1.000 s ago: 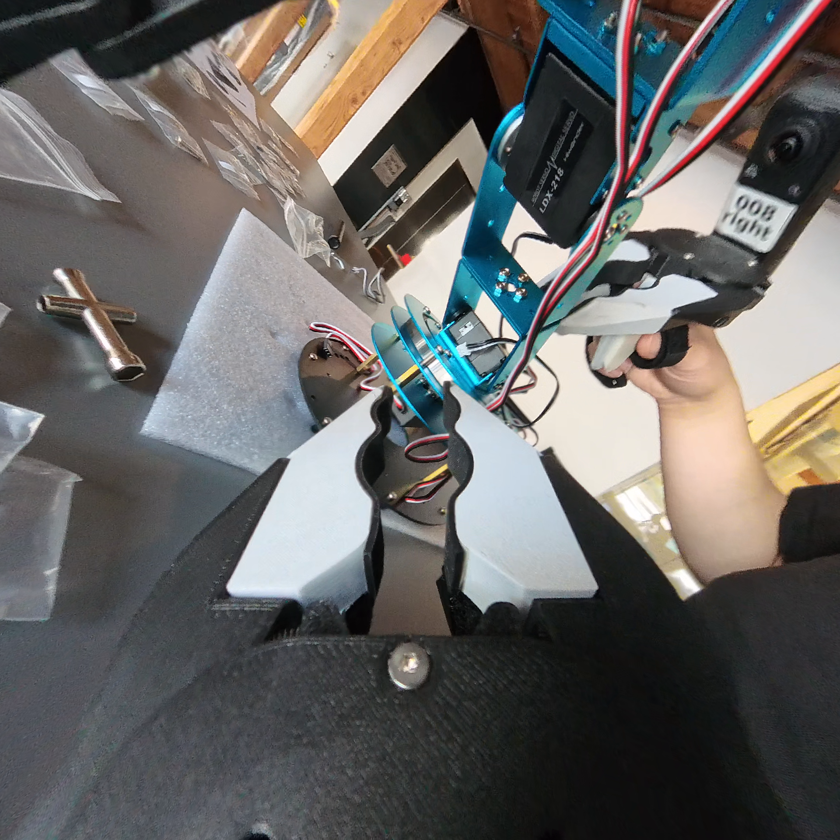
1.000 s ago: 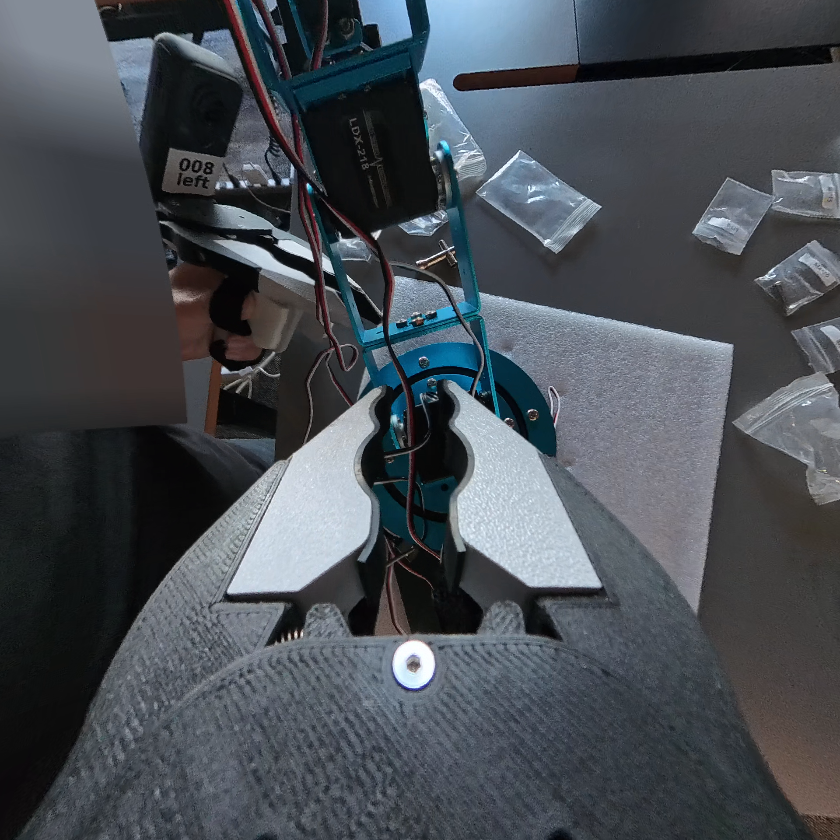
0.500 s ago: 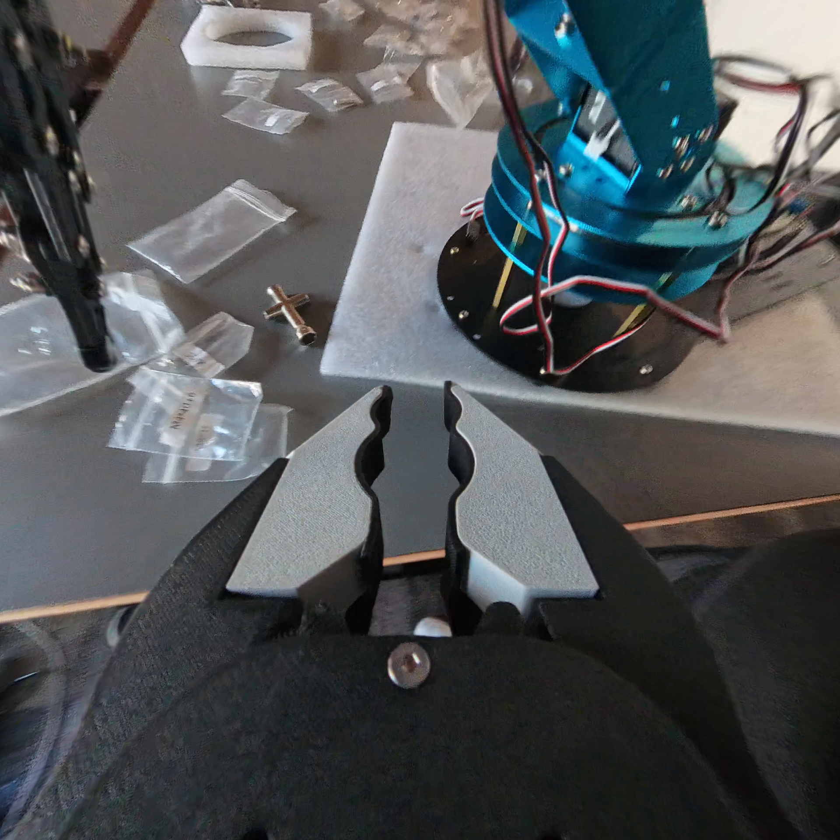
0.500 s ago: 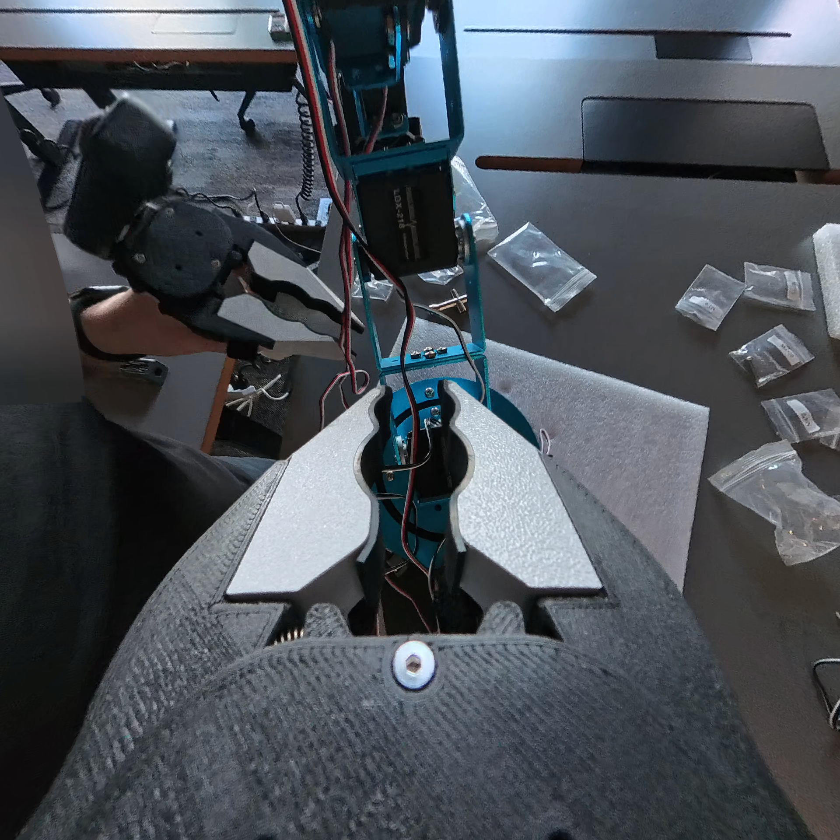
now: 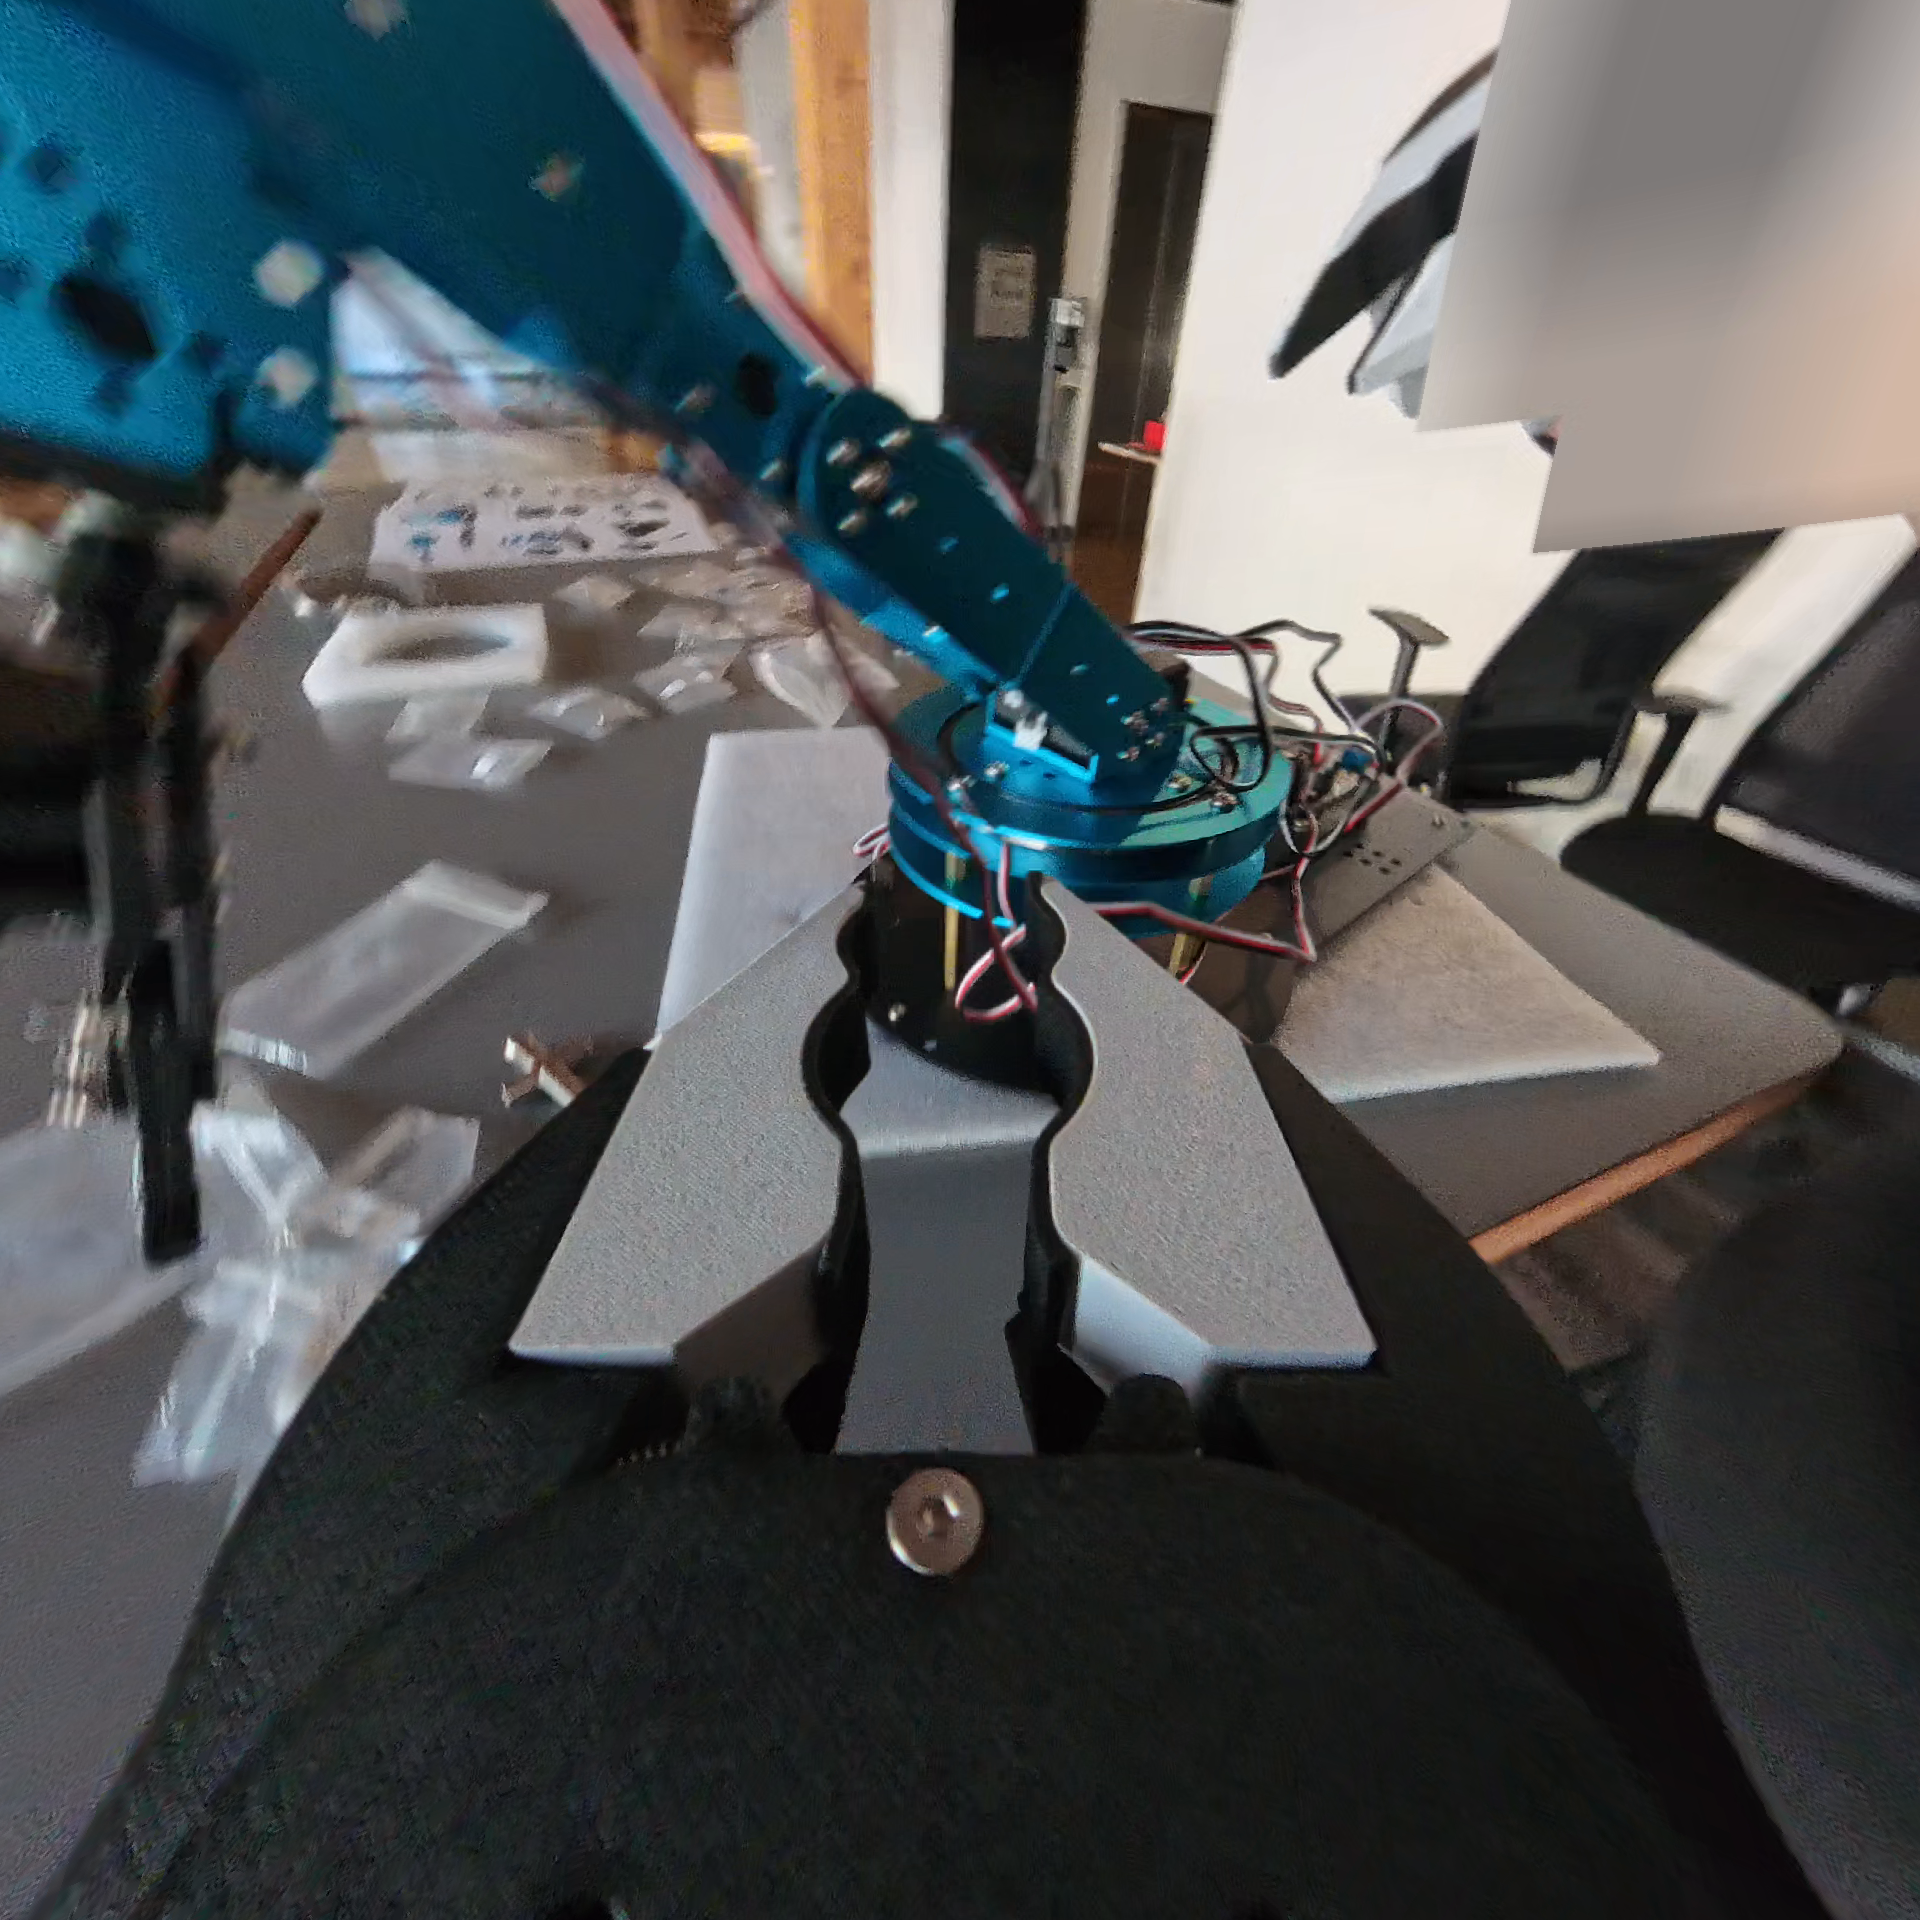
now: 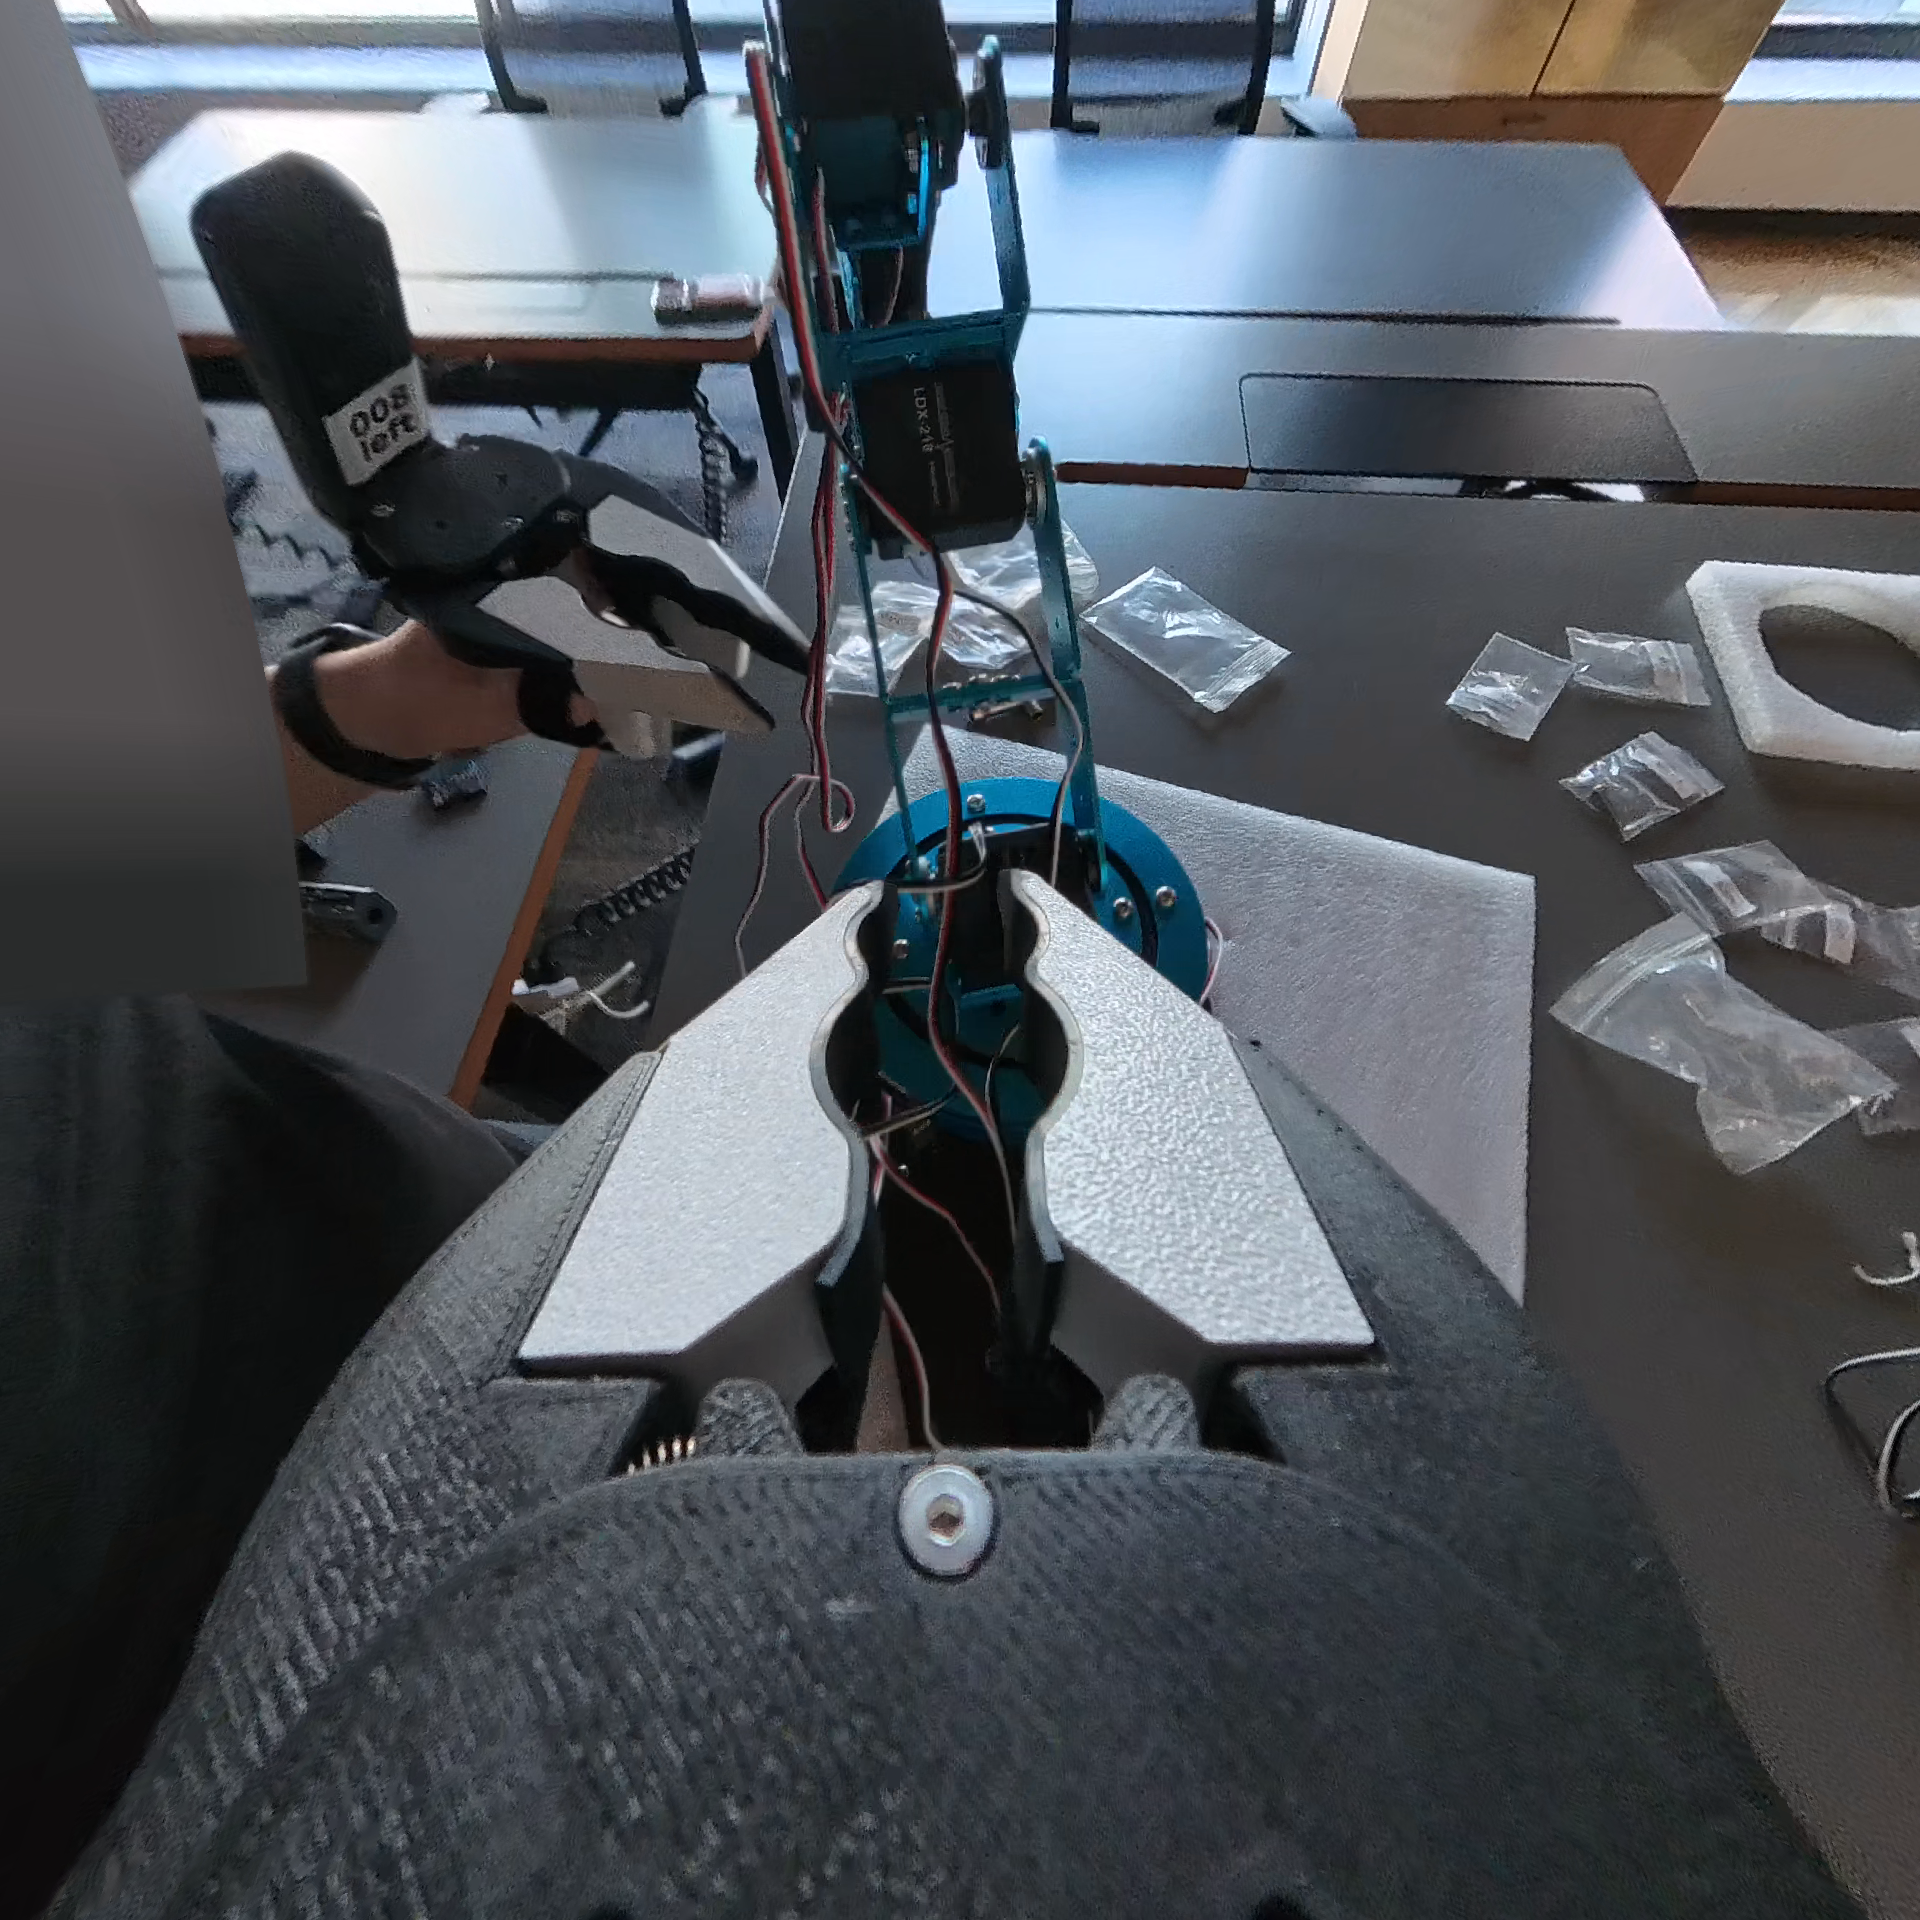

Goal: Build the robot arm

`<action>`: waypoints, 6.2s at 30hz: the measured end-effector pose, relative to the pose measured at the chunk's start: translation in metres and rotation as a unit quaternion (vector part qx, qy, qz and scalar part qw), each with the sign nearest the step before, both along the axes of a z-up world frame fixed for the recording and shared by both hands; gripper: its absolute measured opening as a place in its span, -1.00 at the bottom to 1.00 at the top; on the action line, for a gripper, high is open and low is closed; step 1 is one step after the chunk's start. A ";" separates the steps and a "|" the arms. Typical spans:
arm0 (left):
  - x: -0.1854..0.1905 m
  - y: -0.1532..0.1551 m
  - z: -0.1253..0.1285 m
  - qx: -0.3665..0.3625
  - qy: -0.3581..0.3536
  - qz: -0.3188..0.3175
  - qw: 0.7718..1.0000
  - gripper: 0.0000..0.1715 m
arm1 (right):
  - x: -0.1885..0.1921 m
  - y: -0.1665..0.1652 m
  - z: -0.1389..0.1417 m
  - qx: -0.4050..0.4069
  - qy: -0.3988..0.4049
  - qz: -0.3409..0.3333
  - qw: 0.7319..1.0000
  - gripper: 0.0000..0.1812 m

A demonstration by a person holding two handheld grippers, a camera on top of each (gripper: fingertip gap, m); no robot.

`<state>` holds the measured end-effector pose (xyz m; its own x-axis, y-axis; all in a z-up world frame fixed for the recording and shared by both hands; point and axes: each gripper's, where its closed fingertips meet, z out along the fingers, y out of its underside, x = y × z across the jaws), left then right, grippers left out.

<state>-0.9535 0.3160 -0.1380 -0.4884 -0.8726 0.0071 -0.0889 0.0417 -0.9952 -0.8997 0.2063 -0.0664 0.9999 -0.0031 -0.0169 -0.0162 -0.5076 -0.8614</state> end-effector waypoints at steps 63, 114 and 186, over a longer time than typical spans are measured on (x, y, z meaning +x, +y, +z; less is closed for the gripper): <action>0.055 -0.031 0.010 -0.022 -0.026 -0.169 0.985 -0.80 | 0.024 0.023 -0.050 0.007 0.051 -0.042 0.998 -0.87; 0.056 -0.019 0.006 -0.012 -0.043 -0.172 0.984 -0.72 | 0.014 0.025 -0.045 0.021 0.054 -0.030 0.998 -0.87; 0.054 -0.055 -0.001 0.109 -0.104 -0.292 0.945 -0.86 | 0.027 0.014 -0.060 0.005 0.072 -0.051 0.996 -0.88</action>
<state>-0.8999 0.2613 -0.1393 -0.8579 -0.4242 -0.2900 0.2085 0.2284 -0.9510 -0.8722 0.2205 -0.1269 0.9813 -0.1045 -0.1616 -0.1922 -0.4882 -0.8513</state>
